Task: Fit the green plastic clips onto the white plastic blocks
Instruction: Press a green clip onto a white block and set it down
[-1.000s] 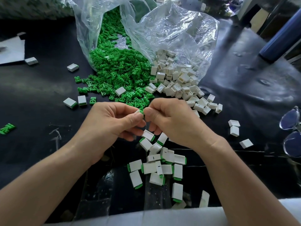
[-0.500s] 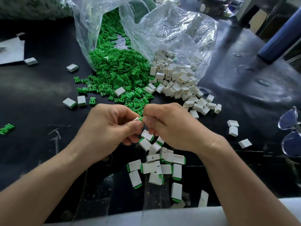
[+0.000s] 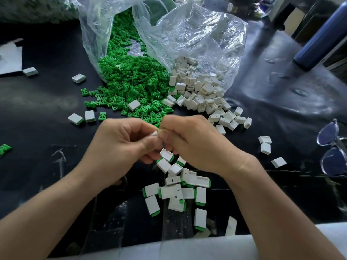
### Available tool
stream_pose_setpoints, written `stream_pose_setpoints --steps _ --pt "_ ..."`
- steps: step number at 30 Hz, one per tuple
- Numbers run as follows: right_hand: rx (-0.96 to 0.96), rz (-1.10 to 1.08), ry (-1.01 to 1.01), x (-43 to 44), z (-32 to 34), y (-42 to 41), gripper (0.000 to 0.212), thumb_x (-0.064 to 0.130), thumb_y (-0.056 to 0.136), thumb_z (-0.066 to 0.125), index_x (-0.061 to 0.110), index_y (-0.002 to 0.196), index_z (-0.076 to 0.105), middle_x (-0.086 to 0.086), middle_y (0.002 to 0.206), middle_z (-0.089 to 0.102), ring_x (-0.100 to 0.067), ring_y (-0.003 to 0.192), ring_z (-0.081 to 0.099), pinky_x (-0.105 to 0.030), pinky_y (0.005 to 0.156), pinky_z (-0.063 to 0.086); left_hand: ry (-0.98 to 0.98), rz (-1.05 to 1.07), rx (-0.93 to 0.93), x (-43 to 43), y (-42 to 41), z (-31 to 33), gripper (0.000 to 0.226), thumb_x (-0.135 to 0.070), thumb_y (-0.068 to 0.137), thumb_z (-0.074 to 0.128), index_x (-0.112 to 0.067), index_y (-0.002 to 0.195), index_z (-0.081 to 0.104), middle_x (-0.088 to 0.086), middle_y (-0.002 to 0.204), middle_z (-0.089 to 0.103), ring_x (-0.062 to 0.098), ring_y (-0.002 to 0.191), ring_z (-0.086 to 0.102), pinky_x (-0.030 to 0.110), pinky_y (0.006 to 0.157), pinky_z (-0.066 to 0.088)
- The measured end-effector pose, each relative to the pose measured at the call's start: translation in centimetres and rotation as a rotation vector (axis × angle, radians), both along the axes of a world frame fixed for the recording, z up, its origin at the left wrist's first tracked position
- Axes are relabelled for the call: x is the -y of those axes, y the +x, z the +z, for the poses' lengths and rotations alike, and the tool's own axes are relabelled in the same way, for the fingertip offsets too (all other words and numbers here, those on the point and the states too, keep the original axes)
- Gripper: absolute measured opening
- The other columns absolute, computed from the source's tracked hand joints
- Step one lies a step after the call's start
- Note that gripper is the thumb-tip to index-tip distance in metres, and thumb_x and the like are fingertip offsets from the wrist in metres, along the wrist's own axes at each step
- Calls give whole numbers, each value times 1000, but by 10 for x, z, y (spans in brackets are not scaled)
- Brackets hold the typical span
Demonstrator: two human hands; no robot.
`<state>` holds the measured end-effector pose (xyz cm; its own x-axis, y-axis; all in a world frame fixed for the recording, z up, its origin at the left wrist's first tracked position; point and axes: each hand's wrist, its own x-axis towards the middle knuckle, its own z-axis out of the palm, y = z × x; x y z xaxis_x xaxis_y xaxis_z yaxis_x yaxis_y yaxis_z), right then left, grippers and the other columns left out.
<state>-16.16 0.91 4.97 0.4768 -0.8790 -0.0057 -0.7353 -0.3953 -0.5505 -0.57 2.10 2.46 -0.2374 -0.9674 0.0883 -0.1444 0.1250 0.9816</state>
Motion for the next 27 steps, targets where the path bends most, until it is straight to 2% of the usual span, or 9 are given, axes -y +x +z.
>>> stream_pose_setpoints --steps 2,4,5,7,11,15,18,22,27 --pt "263 -82 93 2 0 -2 26 21 93 51 6 72 53 -12 69 62 -28 64 59 -42 60 50 20 8 -96 3 -1 4 23 -29 62 66 -12 77 69 5 67 72 15 58 68 19 50 53" --pt "487 -142 216 4 0 -5 37 35 90 48 6 70 56 -7 62 61 -17 53 59 -26 48 47 43 41 -176 4 -3 4 25 -27 60 67 -10 80 69 6 72 73 14 63 69 19 53 54" --pt "574 -175 288 4 1 -6 41 42 88 42 8 69 56 -4 60 61 -12 50 57 -18 46 43 49 60 -209 5 -4 4 25 -23 59 68 -9 81 69 5 73 73 12 64 67 18 55 54" --pt "677 -226 437 6 2 -5 47 48 89 34 12 70 58 -3 61 62 -11 51 56 -17 47 41 66 85 -263 5 -5 3 24 -17 59 67 -9 82 69 0 75 73 6 66 66 15 59 53" --pt "763 -184 712 4 -1 4 54 56 82 30 11 78 60 -5 68 63 -14 58 58 -22 53 42 74 78 -328 6 -3 4 20 -19 58 68 -16 75 76 -3 74 74 7 68 67 16 62 53" --pt "822 -66 883 1 -3 13 70 61 72 27 7 100 60 -7 74 62 -15 62 58 -24 55 40 63 11 -330 3 -2 7 18 -26 57 69 -24 73 77 -2 69 72 26 61 54 23 52 54" --pt "819 -66 878 0 -3 15 67 63 69 27 6 88 58 -6 69 61 -14 57 56 -23 54 39 64 -11 -353 3 -2 8 17 -26 57 69 -24 73 77 3 64 69 29 57 48 23 48 53" --pt "793 -130 816 -3 -4 16 53 53 88 27 11 70 53 -4 58 56 -14 51 49 -25 52 36 17 -59 -354 2 -3 8 27 -19 62 67 -14 88 74 12 60 65 26 46 53 27 46 52" --pt "792 -172 788 -2 -7 17 52 49 91 30 5 80 55 2 51 49 -12 46 42 -23 47 34 6 -72 -354 3 -2 4 17 -5 70 61 0 84 70 19 53 59 25 42 58 27 47 51"
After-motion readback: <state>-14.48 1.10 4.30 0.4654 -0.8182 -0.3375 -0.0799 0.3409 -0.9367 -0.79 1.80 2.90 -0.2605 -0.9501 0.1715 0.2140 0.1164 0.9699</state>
